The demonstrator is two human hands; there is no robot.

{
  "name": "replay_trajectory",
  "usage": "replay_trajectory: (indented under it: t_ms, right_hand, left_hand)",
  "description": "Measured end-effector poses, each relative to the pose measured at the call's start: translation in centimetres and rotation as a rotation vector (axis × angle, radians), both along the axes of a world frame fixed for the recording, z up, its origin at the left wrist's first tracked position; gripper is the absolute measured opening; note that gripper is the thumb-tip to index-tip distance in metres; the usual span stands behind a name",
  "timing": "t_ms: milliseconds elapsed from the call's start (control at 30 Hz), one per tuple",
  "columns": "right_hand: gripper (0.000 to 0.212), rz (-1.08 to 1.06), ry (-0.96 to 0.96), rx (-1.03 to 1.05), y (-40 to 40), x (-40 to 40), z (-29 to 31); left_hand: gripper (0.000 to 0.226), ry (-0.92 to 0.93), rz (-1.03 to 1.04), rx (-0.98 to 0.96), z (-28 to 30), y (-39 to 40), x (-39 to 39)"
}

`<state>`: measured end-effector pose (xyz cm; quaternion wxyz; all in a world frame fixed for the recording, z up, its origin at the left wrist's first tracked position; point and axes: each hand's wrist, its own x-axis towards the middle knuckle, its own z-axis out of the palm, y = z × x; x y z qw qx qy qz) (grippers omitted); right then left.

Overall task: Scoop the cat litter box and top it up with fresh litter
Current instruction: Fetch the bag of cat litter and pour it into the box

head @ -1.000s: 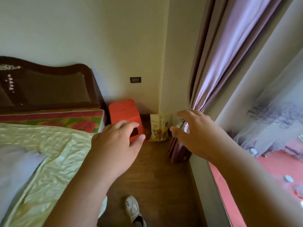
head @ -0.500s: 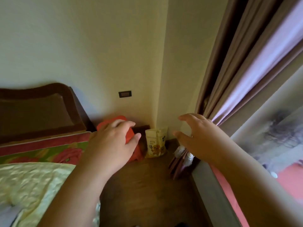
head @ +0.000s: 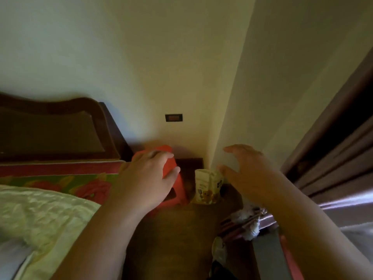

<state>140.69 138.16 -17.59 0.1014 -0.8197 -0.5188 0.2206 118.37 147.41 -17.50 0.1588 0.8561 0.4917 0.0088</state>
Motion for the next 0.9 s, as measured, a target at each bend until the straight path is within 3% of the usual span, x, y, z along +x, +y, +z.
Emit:
replay_trajectory:
  t_ms: [200, 433, 733, 900]
  right_hand:
    - [0.058, 0.085, 0.047, -0.029, 7.2, 7.1, -5.1]
    - [0.055, 0.052, 0.123, -0.161, 13.9, 11.3, -16.2]
    - [0.056, -0.002, 0.151, -0.310, 20.5, 14.1, -35.9]
    - [0.040, -0.040, 0.194, -0.419, 23.2, 15.3, -47.8]
  left_hand:
    - [0.048, -0.016, 0.117, -0.107, -3.8, 4.5, 6.3]
    - [0.048, 0.026, 0.127, -0.235, -13.4, 11.1, 10.7]
    - [0.053, 0.040, 0.035, -0.414, -32.8, 20.1, 15.6]
    - [0.059, 0.016, 0.044, -0.557, -45.1, 23.7, 19.7]
